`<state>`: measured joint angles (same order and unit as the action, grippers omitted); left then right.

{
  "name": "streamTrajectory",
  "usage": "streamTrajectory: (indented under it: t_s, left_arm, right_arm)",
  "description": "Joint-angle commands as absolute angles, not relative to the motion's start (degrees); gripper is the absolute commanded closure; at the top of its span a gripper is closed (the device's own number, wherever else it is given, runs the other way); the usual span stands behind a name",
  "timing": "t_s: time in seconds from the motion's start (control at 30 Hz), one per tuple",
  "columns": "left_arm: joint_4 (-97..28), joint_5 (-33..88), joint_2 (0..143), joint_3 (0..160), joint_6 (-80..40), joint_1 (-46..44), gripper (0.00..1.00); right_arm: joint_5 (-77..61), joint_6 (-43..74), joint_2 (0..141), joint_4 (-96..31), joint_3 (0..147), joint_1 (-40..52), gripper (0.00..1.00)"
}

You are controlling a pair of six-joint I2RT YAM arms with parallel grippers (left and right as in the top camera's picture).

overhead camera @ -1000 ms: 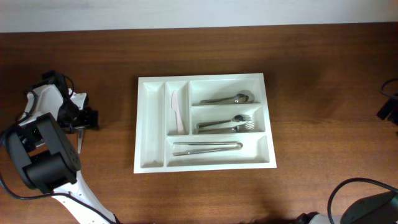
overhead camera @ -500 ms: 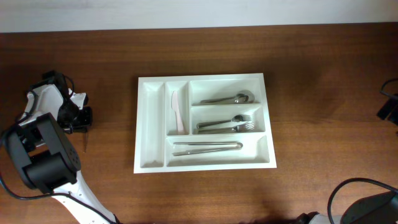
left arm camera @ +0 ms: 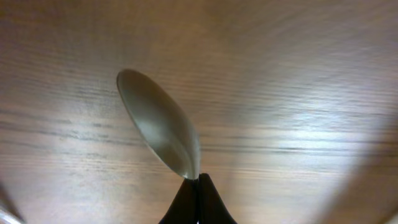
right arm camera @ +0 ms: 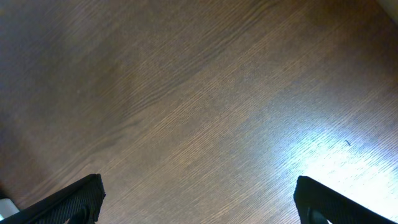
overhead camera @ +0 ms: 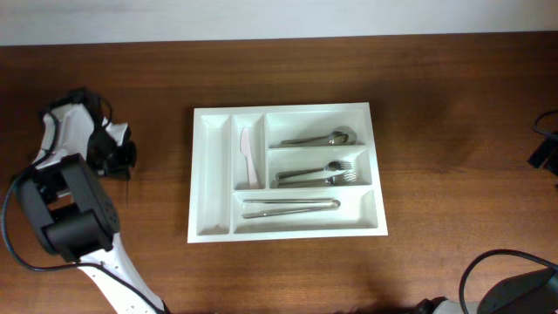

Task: Pack container
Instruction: 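Lower the left gripper and close on the spoon's bowl, then carry the spoon into the narrow left compartment and release it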

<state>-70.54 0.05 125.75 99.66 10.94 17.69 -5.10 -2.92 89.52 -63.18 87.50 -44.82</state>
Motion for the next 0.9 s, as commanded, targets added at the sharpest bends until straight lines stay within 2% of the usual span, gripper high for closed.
streamTrajectory:
  t_s: [0.0,0.2,0.63,0.8,0.87]
  left_arm:
    - [-72.31,1.80,124.99,106.50,6.61,13.91,0.98]
    - [-75.90,8.93,123.74,112.51,2.04,7.33,0.98]
    - [-82.17,11.38,123.61,112.55,-4.10,-5.74,0.98]
    - [-81.73,11.14,123.63,112.55,-5.61,-7.62,0.97]
    - [-81.67,11.11,123.66,112.55,-5.61,-7.73,0.94]
  right_arm:
    - [-5.61,-2.48,89.32,-63.18,87.37,-45.01,0.01]
    - [-5.61,-2.48,89.32,-63.18,87.37,-45.01,0.01]
    - [-5.61,-2.48,89.32,-63.18,87.37,-45.01,0.01]
    - [-5.61,-2.48,89.32,-63.18,87.37,-45.01,0.01]
    - [-5.61,-2.48,89.34,-63.18,87.37,-45.01,0.01]
